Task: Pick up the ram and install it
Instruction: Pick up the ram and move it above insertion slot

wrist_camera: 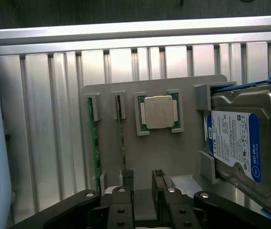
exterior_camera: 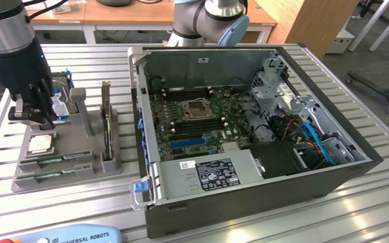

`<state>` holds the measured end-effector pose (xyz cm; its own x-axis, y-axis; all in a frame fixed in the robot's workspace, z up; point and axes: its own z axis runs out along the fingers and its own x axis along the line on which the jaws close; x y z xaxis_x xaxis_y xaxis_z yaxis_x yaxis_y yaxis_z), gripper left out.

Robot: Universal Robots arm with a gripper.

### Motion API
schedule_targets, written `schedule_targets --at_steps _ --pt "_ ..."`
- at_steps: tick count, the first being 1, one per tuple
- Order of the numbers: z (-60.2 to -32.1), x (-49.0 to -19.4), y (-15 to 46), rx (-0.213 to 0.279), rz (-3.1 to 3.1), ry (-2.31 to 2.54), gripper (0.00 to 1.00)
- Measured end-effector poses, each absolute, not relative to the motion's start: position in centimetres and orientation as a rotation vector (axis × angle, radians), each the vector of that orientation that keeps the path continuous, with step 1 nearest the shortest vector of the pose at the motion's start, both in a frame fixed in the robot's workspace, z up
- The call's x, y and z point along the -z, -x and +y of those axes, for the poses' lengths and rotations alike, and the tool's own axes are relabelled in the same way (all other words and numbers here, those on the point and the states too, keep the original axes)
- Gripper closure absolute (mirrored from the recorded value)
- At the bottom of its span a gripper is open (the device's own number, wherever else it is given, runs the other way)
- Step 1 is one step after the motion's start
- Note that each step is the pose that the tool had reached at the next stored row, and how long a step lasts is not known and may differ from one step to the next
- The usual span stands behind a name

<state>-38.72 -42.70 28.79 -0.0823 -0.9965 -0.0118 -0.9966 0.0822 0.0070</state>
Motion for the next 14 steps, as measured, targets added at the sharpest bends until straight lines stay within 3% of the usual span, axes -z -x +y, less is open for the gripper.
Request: schedule_targets --at_steps 14 --pt "-42.75 -28.79 38.73 -0.019 2.309 2.126 0.71"
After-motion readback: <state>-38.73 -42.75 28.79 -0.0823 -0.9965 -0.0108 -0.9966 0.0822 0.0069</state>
